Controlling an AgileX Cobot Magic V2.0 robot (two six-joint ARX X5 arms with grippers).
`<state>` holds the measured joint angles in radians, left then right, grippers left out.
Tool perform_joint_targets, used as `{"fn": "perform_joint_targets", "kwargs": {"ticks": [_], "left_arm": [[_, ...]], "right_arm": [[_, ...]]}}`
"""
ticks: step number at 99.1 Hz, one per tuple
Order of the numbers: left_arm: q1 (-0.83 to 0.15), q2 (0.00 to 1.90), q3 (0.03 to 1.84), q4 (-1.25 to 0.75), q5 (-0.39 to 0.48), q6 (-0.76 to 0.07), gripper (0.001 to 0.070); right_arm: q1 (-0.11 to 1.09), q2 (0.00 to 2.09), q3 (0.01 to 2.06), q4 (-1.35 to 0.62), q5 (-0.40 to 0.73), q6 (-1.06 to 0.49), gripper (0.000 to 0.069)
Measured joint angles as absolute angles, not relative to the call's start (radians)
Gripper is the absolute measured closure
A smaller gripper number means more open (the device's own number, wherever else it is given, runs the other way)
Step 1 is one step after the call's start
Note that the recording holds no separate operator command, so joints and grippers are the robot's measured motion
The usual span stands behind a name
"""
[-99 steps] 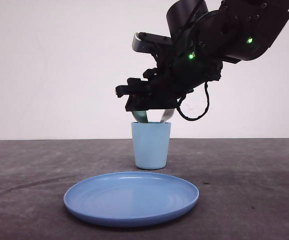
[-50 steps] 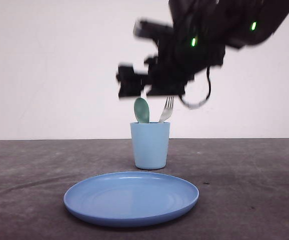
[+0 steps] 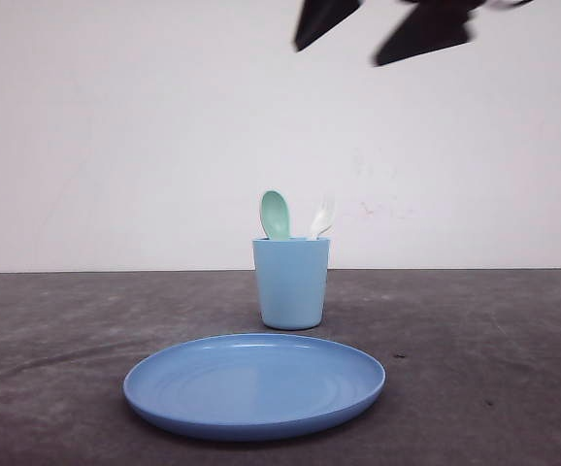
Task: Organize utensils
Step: 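Open the right gripper and raise it away from the cup, then grasp the blue cup rim with the right gripper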
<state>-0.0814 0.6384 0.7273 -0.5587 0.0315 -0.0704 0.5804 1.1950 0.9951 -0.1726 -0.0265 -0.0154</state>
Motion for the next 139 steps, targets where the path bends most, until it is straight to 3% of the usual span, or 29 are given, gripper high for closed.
{"fn": "perform_joint_targets", "kwargs": {"ticks": [20,39,63,97,139], "left_arm": [[-0.081,0.638,0.727,-0.559,0.031,-0.07,0.0412],[-0.081,0.638,0.727,-0.559,0.031,-0.07,0.0412],[-0.081,0.638,0.727,-0.559,0.031,-0.07,0.0412],[-0.081,0.638,0.727,-0.559,0.031,-0.07,0.0412],[-0.081,0.638,0.727,-0.559,0.031,-0.07,0.0412]], "right_arm": [[0.55,1.093,0.982,-0.452,-0.023,0.008,0.001],[0.551,1.063,0.851,-0.449,-0.027,0.017,0.001],[0.551,1.139,0.647,-0.187,-0.081,0.052,0.001],[0.55,1.435,0.642,0.228,-0.162,0.062,0.001],[0.551,1.752,0.905,0.297,-0.214,0.083,0.001]]}}
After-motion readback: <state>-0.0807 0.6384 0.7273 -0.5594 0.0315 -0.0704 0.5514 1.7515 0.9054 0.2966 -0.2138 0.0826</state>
